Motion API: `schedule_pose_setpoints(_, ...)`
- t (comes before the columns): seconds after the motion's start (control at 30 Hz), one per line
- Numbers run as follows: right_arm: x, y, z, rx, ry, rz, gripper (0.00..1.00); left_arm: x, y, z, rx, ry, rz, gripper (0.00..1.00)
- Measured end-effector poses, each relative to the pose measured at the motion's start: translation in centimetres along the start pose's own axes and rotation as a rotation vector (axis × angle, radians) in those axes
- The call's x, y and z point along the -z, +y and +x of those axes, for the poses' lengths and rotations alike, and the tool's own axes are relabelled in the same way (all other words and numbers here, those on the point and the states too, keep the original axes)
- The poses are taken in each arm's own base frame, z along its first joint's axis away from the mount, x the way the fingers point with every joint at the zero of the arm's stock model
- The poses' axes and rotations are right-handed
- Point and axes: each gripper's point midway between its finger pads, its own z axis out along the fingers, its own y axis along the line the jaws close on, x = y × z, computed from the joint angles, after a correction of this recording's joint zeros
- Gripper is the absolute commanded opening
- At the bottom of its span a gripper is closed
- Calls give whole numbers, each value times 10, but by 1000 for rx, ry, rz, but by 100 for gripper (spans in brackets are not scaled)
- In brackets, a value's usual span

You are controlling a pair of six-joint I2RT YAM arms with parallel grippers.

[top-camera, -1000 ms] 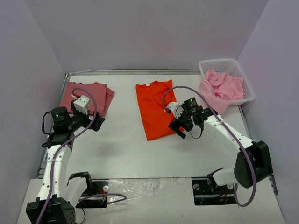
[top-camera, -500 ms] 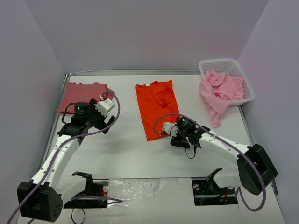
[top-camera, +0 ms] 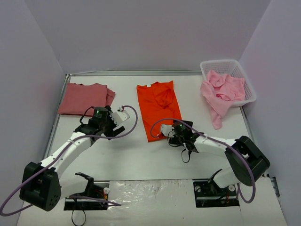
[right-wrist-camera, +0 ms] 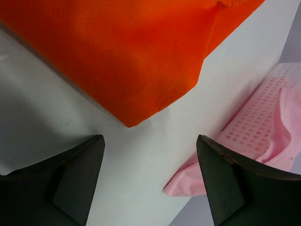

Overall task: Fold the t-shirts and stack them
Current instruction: Grab one side of the 2/3 rectangular tshirt with both arms

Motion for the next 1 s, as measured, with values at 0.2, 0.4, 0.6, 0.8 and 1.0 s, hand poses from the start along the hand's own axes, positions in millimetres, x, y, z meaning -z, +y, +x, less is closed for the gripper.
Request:
schedule_pose_setpoints(0.2, -12, -4, -13, 1, -6, -16, 57, -4, 8, 1, -17, 16, -42, 94)
schedule_pose_setpoints(0.4, -20, 6, -19, 4, -9, -79, 16, -6, 12, 3, -24, 28, -60, 94)
schedule_pose_setpoints(0.6, -20, 17, -21, -10, -9, -145, 0, -7, 10, 4, -25, 31, -50, 94)
schedule_pose_setpoints(0.8, -13, 28, -35, -59, -46, -262, 0, -6, 1, 6, -13, 39, -8, 94)
schedule_pose_setpoints(1.0, 6, 40, -63, -128, -125, -444, 0, -7, -8, -10, -8, 24, 41, 94)
